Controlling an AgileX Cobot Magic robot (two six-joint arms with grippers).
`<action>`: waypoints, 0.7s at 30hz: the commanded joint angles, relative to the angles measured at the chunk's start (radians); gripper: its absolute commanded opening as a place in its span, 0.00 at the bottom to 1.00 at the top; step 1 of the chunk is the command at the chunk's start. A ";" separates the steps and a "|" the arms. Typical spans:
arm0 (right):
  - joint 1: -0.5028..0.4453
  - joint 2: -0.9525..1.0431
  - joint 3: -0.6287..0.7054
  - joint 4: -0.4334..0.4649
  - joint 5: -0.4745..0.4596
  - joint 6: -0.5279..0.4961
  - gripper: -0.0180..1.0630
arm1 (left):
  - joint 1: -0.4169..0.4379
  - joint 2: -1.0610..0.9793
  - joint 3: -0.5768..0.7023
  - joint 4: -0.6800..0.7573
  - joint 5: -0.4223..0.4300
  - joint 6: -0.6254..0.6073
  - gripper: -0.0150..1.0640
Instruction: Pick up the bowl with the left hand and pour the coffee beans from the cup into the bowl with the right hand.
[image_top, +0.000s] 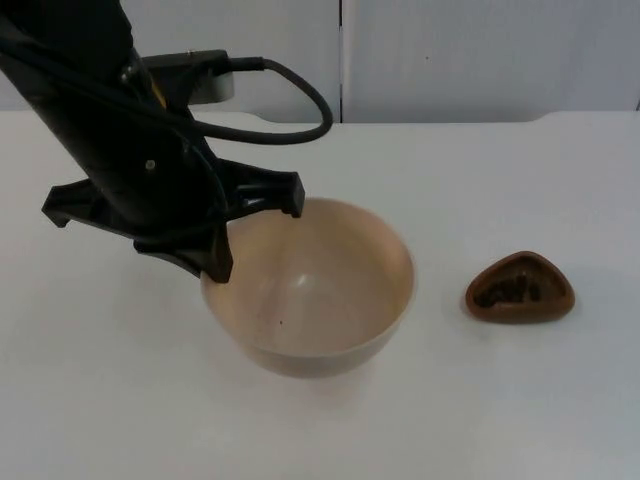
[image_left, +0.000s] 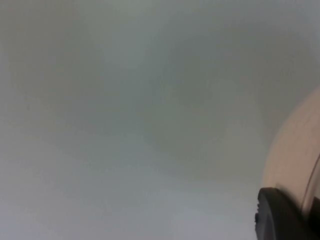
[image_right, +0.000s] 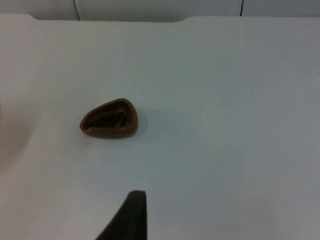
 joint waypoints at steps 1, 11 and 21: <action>-0.006 0.005 0.002 0.013 -0.011 0.003 0.99 | -0.006 -0.011 0.002 0.005 -0.009 -0.010 0.01; -0.006 0.165 -0.084 0.071 -0.019 0.003 0.96 | -0.006 -0.011 0.002 0.001 -0.009 -0.008 0.01; -0.006 0.497 -0.138 0.074 -0.097 -0.040 0.96 | -0.006 -0.011 0.002 0.001 -0.009 -0.008 0.01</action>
